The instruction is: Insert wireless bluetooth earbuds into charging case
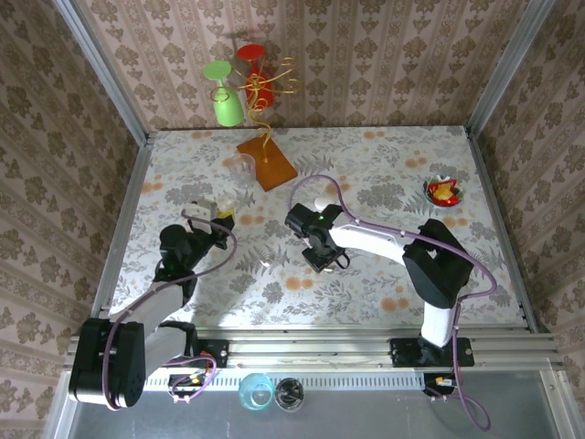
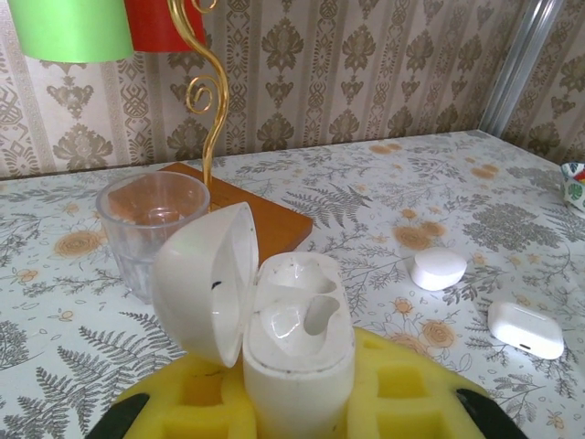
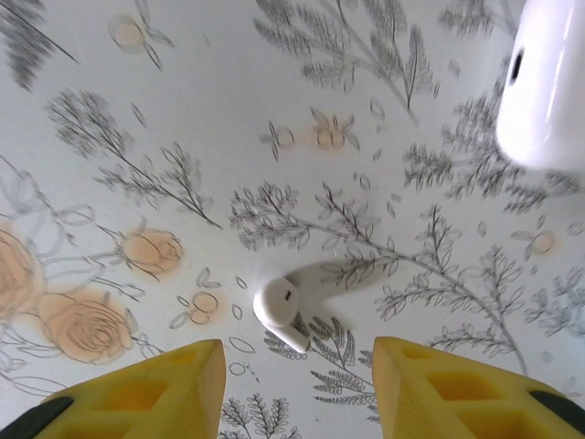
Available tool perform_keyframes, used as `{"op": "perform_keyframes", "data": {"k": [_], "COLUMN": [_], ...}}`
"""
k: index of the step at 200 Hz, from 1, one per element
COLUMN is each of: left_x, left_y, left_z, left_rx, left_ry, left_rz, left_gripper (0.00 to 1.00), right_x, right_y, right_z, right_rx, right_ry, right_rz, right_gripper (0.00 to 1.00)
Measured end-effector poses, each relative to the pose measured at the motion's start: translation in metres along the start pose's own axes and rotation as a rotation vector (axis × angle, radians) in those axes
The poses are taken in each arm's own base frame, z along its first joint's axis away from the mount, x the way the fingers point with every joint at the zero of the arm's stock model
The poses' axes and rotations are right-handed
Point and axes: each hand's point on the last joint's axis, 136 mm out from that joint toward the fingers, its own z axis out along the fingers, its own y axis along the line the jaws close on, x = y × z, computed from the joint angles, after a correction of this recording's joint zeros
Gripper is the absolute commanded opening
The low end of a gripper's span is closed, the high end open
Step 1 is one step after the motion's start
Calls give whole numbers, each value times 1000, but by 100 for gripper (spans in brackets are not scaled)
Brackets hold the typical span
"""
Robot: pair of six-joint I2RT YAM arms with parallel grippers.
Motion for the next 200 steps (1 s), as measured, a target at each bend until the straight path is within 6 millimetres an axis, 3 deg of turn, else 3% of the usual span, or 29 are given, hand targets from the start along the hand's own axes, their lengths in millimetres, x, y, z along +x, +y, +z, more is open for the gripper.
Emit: {"op": "perform_keyframes", "data": {"k": [39,163,200], "left_x": [4,10,10], "left_y": [7,7,6], "left_z": [-1,-1,-1], "left_rx": [-26,-21,-14], "left_ry": [16,38,38], "left_rz": [-10,-20,-20], "left_gripper": [0,0,0], "right_x": [-1,15,15], "right_y": [9,9,10], "right_z": [-3,34,36], "right_rx": [82,179,178], "right_ry": [89,299,308], "right_rz": [-107,-224,-233], "right_gripper": [46,34,31]}}
